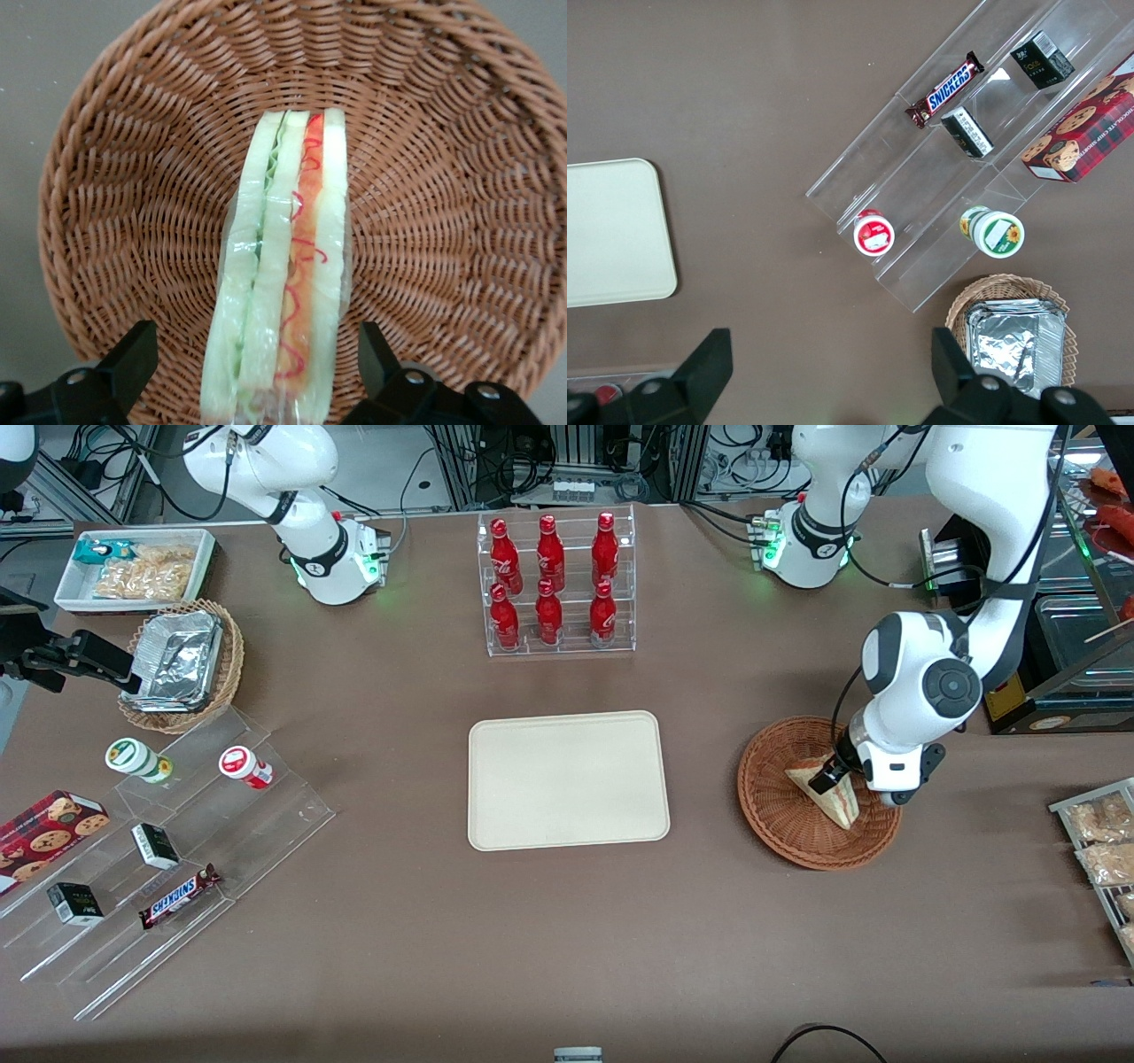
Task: Place sandwich from basket to tray
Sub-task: 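Lift the sandwich out of the basket with the left gripper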
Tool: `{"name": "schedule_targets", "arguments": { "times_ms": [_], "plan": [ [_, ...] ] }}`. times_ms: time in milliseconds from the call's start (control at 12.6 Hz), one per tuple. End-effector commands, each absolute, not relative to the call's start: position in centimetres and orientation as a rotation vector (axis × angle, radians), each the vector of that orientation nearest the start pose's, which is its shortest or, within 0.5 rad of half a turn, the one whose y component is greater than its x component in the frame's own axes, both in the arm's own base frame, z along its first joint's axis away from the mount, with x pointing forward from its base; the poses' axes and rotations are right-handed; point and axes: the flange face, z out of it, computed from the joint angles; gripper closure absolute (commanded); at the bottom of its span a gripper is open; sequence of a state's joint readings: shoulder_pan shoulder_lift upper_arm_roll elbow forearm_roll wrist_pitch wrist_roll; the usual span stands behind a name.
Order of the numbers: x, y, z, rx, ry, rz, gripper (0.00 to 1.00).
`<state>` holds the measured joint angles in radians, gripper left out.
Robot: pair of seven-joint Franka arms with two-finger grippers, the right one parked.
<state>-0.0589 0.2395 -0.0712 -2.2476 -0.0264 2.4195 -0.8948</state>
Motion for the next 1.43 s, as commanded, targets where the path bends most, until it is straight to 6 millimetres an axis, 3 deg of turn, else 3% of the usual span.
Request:
{"name": "schedule_targets", "arguments": {
  "times_ms": [0, 79, 396, 554, 713, 950, 1109, 1347],
  "plan": [
    [53.3, -7.2, 25.4, -2.890, -1.245, 0.115, 0.68],
    [53.4, -7.0, 25.5, -2.898, -1.225, 0.116, 0.96],
    [55.3, -7.6, 28.3, -2.933, -1.119, 0.144, 1.00],
    [56.1, -8.4, 30.5, -2.971, -0.968, 0.193, 1.00],
    [57.2, -12.0, 33.5, -3.015, -0.802, 0.212, 1.00],
    [57.6, -18.6, 35.2, -3.079, -0.222, 0.231, 0.98],
    [57.2, -24.0, 35.0, -3.078, -0.159, 0.226, 0.99],
    [56.4, -32.1, 32.8, -3.071, -0.159, 0.220, 1.00]
  ]
}}
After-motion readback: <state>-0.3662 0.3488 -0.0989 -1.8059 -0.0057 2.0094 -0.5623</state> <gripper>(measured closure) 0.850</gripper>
